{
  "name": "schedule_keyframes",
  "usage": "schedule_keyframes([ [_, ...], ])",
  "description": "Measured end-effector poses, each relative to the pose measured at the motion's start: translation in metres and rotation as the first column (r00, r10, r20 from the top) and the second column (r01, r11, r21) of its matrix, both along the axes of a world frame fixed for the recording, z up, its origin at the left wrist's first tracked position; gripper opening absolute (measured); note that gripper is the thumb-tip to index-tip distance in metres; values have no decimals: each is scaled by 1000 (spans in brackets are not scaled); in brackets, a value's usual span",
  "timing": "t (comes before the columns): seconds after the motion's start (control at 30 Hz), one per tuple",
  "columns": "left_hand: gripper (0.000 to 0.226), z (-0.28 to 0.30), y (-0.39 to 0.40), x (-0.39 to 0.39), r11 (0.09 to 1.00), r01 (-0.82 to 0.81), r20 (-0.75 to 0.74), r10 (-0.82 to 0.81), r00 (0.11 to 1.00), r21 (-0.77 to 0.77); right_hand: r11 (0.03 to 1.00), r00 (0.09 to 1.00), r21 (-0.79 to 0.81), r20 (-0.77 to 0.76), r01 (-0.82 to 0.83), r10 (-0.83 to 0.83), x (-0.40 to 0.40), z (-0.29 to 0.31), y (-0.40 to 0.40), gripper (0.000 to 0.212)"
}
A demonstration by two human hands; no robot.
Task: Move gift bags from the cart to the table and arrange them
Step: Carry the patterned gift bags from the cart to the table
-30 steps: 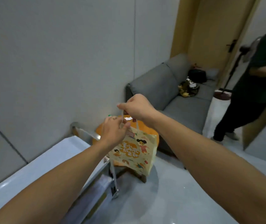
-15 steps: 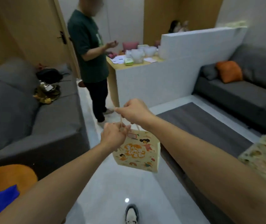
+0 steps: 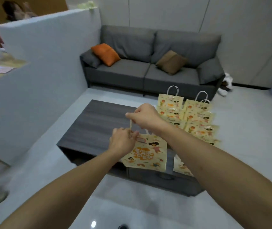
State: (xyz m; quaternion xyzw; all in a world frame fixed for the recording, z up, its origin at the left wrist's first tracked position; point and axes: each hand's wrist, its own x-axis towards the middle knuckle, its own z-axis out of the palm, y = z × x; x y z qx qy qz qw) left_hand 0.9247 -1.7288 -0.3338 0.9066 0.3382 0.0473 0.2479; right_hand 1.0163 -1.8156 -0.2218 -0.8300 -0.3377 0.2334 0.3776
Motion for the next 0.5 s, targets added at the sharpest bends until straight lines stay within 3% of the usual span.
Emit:
schedule_keyframes([
  [0.23,39,-9,2,106,968,251,-79,-250,965,-1,977,977,10,-11,215,-214,104,-20,-12,42],
  [0.5,40,-62,7,187,959,268,-195,-281,940,-94,967,969,-83,-45,240,-244,194,-91,-6,47],
])
